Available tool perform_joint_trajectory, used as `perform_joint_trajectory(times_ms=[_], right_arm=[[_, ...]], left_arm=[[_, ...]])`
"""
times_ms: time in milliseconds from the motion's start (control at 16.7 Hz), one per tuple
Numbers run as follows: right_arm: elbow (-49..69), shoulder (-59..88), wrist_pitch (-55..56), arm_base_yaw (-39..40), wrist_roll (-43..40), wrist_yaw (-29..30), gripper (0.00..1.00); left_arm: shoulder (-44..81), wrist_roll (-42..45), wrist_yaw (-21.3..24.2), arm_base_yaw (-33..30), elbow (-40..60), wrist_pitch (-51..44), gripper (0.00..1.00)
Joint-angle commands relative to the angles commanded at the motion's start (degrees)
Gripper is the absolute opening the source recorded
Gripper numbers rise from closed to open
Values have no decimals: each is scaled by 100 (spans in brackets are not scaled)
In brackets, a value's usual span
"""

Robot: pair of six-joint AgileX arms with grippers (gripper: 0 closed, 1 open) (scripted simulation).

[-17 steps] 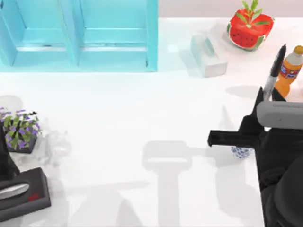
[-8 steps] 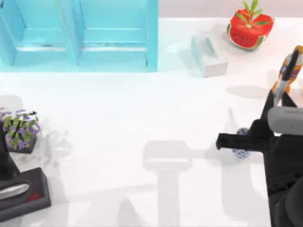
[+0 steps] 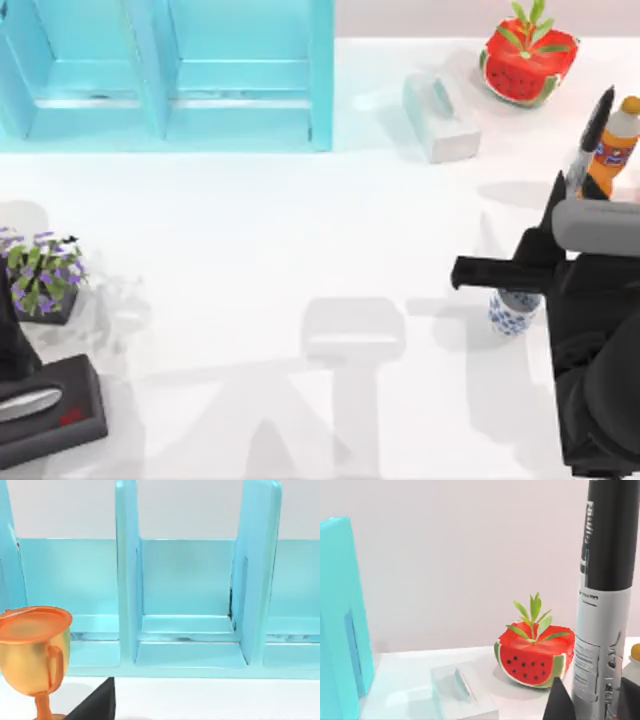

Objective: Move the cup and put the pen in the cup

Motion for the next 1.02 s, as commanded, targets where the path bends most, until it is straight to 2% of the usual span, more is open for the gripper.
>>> perform_joint_trajectory(times_ms=[120, 360, 1020], right_arm=[[34, 221, 167, -216, 26, -214, 0], [41, 261, 206, -256, 30, -255, 0], [41, 261, 206, -256, 30, -255, 83]], left_arm=[[0, 0, 0, 0, 0, 0, 100], [0, 0, 0, 0, 0, 0, 100], [0, 0, 0, 0, 0, 0, 100]])
